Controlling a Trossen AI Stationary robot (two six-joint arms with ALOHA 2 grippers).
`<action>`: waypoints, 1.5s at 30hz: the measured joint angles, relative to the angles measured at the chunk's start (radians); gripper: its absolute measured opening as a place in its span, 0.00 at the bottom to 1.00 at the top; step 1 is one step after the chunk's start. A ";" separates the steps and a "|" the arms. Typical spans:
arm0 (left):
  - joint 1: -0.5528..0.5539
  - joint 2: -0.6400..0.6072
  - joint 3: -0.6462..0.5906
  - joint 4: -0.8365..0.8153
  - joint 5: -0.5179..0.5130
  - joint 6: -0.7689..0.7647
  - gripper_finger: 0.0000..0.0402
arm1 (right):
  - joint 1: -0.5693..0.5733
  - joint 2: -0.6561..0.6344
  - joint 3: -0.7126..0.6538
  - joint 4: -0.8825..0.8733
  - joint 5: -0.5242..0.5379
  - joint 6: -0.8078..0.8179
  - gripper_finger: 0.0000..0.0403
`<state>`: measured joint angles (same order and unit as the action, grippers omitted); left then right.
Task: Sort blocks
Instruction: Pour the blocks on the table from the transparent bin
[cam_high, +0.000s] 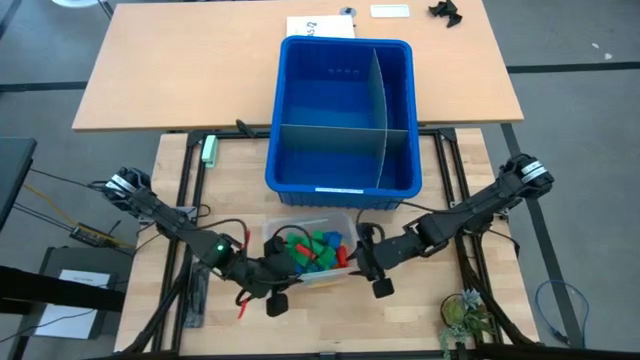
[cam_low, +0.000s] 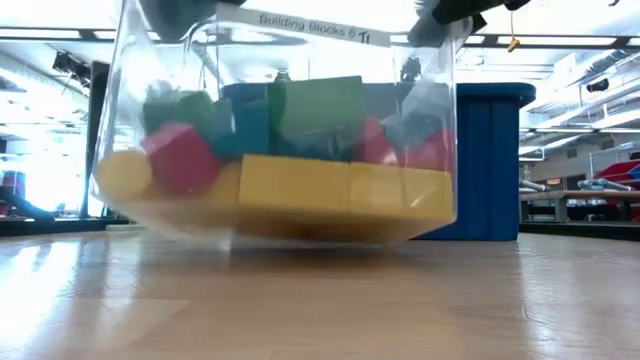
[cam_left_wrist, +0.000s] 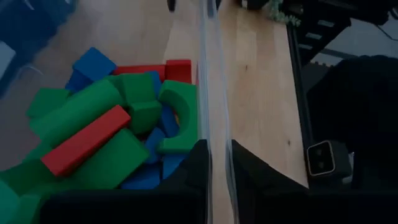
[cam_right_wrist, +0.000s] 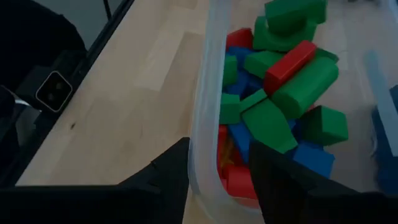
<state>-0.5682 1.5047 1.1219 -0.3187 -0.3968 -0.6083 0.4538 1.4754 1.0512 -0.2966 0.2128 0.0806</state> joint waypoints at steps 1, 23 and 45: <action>0.002 0.000 0.007 0.002 0.003 -0.001 0.11 | 0.000 0.000 0.000 0.001 -0.005 -0.002 0.37; 0.090 -0.005 0.007 0.132 0.228 -0.186 0.12 | -0.064 -0.006 0.139 -0.191 -0.408 0.269 0.09; 0.221 -0.018 -0.091 0.149 0.068 0.067 0.35 | -0.201 -0.034 0.070 -0.223 -0.273 0.172 0.57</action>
<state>-0.3470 1.4865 1.0309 -0.1701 -0.3289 -0.5408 0.2524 1.4414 1.1212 -0.5194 -0.0604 0.2528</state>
